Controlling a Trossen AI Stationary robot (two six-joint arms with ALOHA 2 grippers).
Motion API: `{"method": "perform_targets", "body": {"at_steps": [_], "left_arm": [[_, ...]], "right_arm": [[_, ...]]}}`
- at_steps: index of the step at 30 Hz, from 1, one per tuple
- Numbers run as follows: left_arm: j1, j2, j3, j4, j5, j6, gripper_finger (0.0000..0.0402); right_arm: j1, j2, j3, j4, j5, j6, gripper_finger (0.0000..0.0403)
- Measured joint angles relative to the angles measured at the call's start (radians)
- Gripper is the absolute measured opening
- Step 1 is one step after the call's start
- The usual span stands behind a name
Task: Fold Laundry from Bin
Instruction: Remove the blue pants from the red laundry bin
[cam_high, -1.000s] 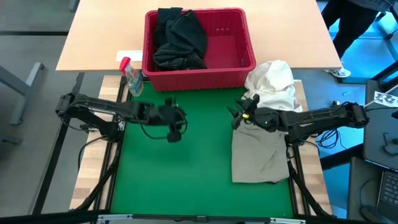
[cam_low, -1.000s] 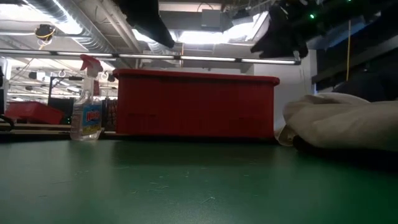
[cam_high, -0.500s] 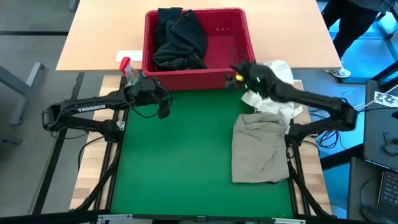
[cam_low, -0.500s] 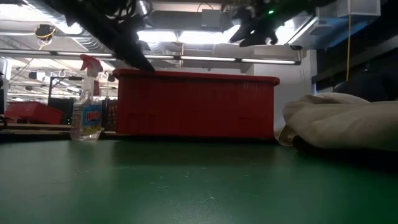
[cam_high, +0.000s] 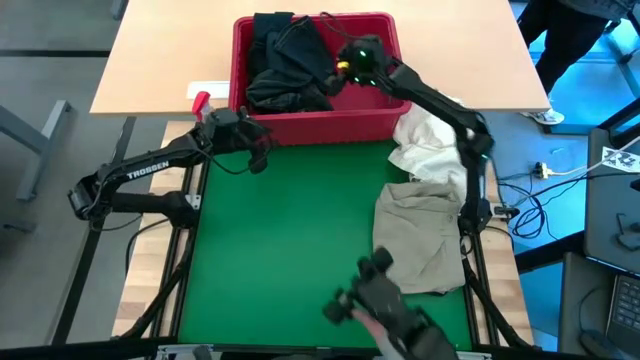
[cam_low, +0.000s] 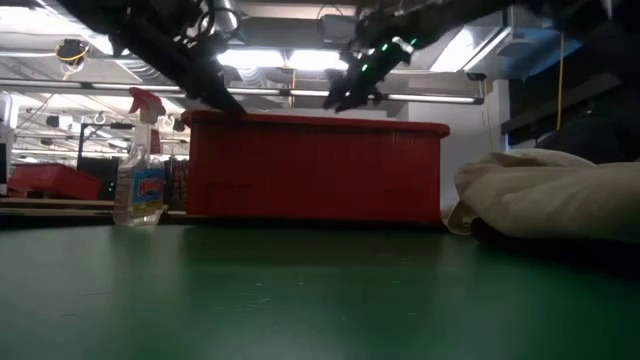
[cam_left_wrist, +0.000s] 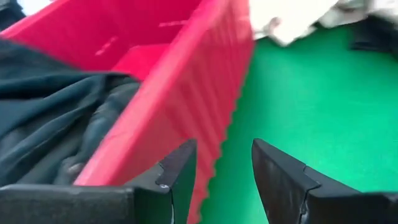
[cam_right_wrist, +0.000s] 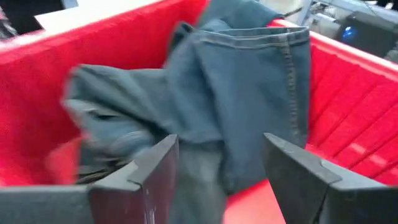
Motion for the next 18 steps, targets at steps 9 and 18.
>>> {"method": "perform_targets", "body": {"at_steps": [9, 18], "left_arm": [[0.119, 0.001, 0.0, 0.067, -0.019, -0.026, 0.0149], [0.131, 0.002, 0.001, 0.103, -0.26, -0.038, 0.0149]], "right_arm": [[-0.113, 0.303, 0.332, -0.085, -0.017, -0.014, 0.023], [-0.132, 0.346, 0.337, -0.107, -0.101, 0.04, 0.023]]}}
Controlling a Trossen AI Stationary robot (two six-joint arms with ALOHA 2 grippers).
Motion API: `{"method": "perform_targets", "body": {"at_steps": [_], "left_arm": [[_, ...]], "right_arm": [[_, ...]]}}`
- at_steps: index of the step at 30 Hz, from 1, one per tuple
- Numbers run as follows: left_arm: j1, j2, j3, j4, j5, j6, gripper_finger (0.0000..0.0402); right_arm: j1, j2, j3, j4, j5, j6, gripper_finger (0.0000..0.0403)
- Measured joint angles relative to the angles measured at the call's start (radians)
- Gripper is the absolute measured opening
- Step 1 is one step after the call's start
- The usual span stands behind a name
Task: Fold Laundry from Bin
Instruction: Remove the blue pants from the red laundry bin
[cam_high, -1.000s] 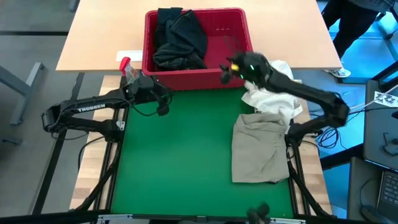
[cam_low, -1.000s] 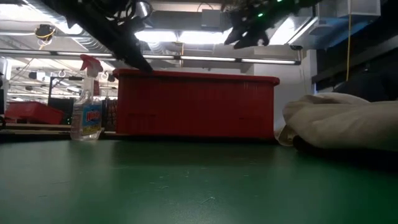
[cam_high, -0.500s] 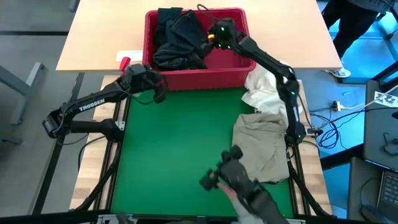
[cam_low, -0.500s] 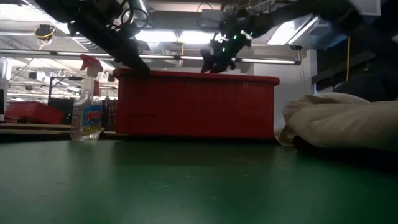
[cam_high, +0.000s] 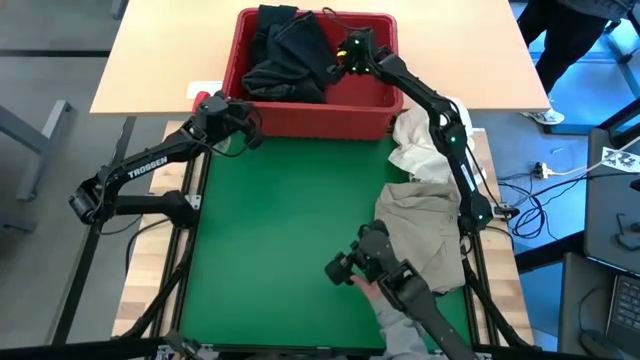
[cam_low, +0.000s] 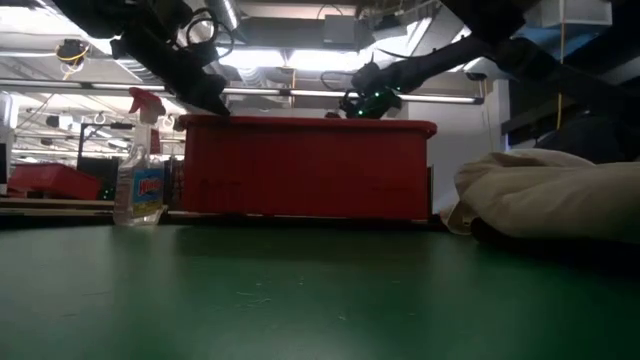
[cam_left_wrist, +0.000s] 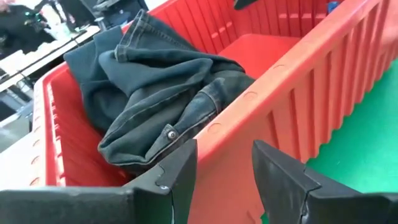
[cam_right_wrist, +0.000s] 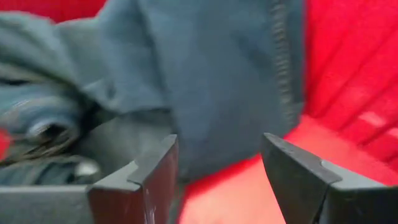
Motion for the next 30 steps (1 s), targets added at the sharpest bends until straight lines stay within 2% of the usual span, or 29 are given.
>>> {"method": "perform_targets", "body": {"at_steps": [4, 12, 16, 21, 30], "left_arm": [[0.0, 0.005, 0.0, 0.01, -0.004, 0.005, 0.0149], [-0.018, 0.009, 0.0, 0.005, 0.005, 0.006, 0.0149], [-0.065, -0.028, 0.044, -0.006, 0.065, -0.012, 0.0149], [-0.077, -0.034, 0.134, -0.091, 0.069, -0.021, 0.0149], [-0.036, -0.029, 0.156, -0.087, 0.138, -0.022, 0.0149]], "right_arm": [[0.026, -0.003, 0.0, -0.028, -0.052, -0.003, 0.023], [0.096, -0.034, -0.001, -0.09, -0.053, -0.092, 0.023], [0.126, -0.088, 0.002, -0.215, -0.063, -0.126, 0.023], [0.165, -0.091, -0.01, -0.37, -0.121, -0.138, 0.023], [0.261, -0.098, -0.122, -0.3, -0.12, -0.13, 0.0229]]}}
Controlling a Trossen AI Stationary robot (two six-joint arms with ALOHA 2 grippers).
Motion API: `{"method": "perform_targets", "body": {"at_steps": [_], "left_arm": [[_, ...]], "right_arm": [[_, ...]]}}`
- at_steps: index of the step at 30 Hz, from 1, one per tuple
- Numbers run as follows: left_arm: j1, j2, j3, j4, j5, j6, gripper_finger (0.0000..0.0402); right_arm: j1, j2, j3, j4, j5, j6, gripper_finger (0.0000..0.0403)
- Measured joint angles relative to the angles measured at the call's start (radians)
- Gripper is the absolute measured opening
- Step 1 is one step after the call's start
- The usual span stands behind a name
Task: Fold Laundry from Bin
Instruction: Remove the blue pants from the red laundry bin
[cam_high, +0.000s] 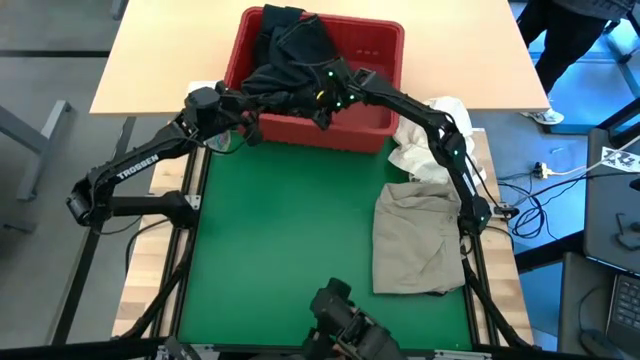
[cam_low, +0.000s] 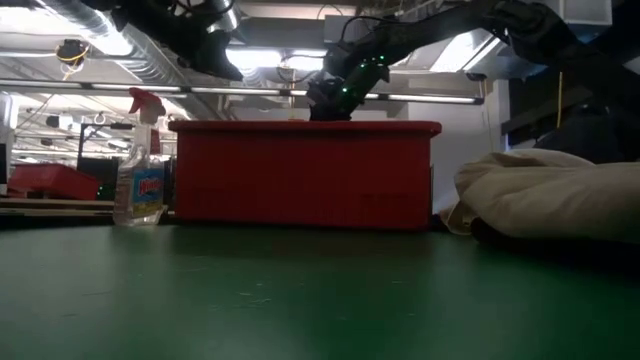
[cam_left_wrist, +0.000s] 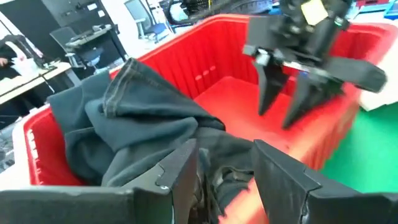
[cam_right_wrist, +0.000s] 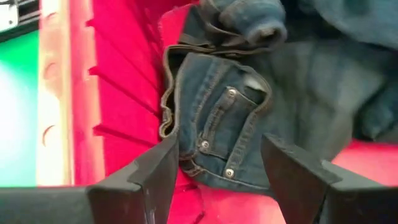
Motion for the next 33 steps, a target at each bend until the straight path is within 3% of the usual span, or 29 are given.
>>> {"method": "perform_targets", "body": {"at_steps": [10, 17, 23, 27, 33], "left_arm": [[0.118, 0.127, 0.0, 0.005, 0.14, -0.076, 0.0149], [0.143, 0.225, 0.002, 0.026, 0.146, -0.101, 0.0149], [0.142, 0.252, 0.003, 0.018, 0.17, -0.101, 0.0149], [0.143, 0.253, 0.003, -0.006, 0.207, -0.098, 0.0149], [0.143, 0.255, 0.002, -0.017, 0.222, -0.098, 0.0149]], "right_arm": [[0.015, -0.001, -0.014, 0.072, 0.036, -0.006, 0.0229], [-0.016, 0.008, 0.054, 0.128, 0.101, 0.0, 0.023], [-0.065, 0.015, 0.061, 0.351, 0.174, 0.009, 0.023], [-0.099, 0.07, 0.059, 0.518, 0.172, 0.024, 0.023], [-0.124, 0.173, 0.058, 0.637, 0.17, 0.027, 0.023]]}}
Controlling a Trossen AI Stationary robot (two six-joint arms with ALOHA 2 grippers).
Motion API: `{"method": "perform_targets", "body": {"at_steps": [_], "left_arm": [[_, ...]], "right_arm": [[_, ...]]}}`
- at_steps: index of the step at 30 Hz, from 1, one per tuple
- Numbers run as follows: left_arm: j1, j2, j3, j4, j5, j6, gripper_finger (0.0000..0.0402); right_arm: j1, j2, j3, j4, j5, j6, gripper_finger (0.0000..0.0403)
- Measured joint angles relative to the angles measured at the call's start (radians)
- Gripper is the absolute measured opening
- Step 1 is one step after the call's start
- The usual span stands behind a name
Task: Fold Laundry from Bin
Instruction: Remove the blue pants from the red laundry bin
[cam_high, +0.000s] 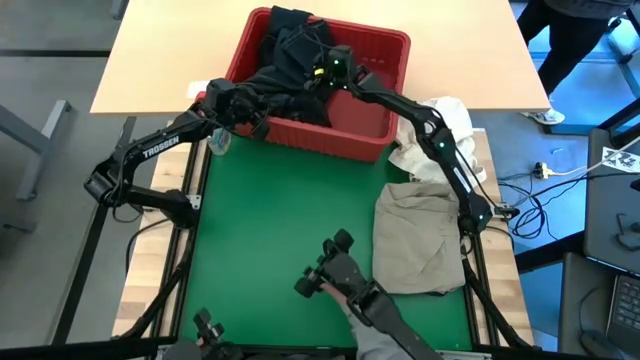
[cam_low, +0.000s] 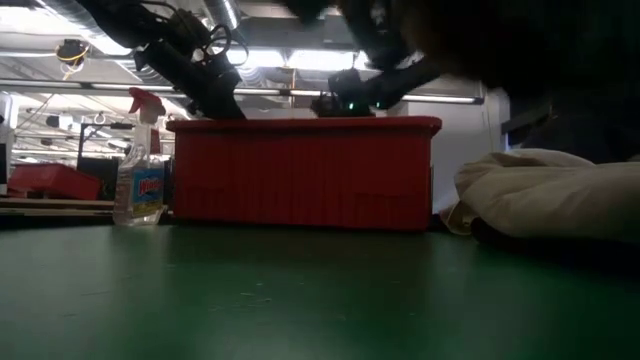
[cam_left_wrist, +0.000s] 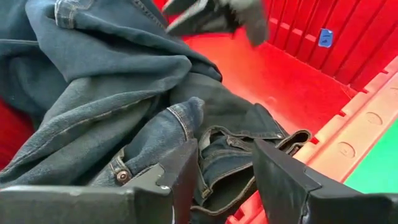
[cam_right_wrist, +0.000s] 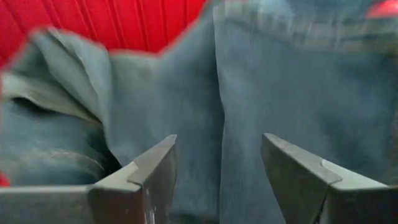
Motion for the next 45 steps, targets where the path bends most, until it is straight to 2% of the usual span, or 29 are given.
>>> {"method": "perform_targets", "body": {"at_steps": [8, 12, 21, 24, 27, 33, 34, 38, 41, 45], "left_arm": [[0.0, 0.0, -0.001, -0.003, 0.027, 0.0, 0.0149], [-0.001, 0.001, -0.002, -0.003, 0.034, 0.001, 0.0149], [-0.001, 0.002, -0.003, 0.004, 0.037, 0.002, 0.0149], [-0.002, 0.002, -0.004, 0.024, 0.037, 0.002, 0.0149], [-0.003, 0.003, -0.004, 0.027, 0.042, 0.003, 0.0149], [-0.004, 0.003, -0.004, 0.027, 0.046, 0.003, 0.0149], [-0.004, 0.003, -0.004, 0.027, 0.046, 0.003, 0.0149], [-0.004, 0.003, -0.004, 0.027, 0.046, 0.003, 0.0149], [-0.004, 0.003, -0.004, 0.027, 0.046, 0.003, 0.0149], [-0.005, 0.003, -0.004, 0.027, 0.046, 0.02, 0.0149]], "right_arm": [[-0.016, 0.107, 0.0, -0.018, -0.008, -0.004, 0.023], [-0.017, 0.118, 0.0, 0.003, -0.012, -0.044, 0.023], [-0.017, 0.132, -0.009, 0.054, 0.072, -0.052, 0.023], [-0.017, 0.162, -0.008, 0.056, 0.058, -0.053, 0.0224], [-0.011, 0.166, -0.001, 0.049, 0.058, -0.054, 0.0187], [-0.015, 0.166, 0.001, 0.069, 0.06, -0.073, 0.0029], [-0.017, 0.166, 0.001, 0.07, 0.056, -0.079, 0.0018], [-0.016, 0.155, 0.01, 0.07, 0.085, -0.103, 0.0027], [-0.007, 0.129, 0.037, 0.062, 0.115, -0.197, 0.0012], [0.003, 0.087, 0.068, 0.077, 0.156, -0.31, 0.0014]]}}
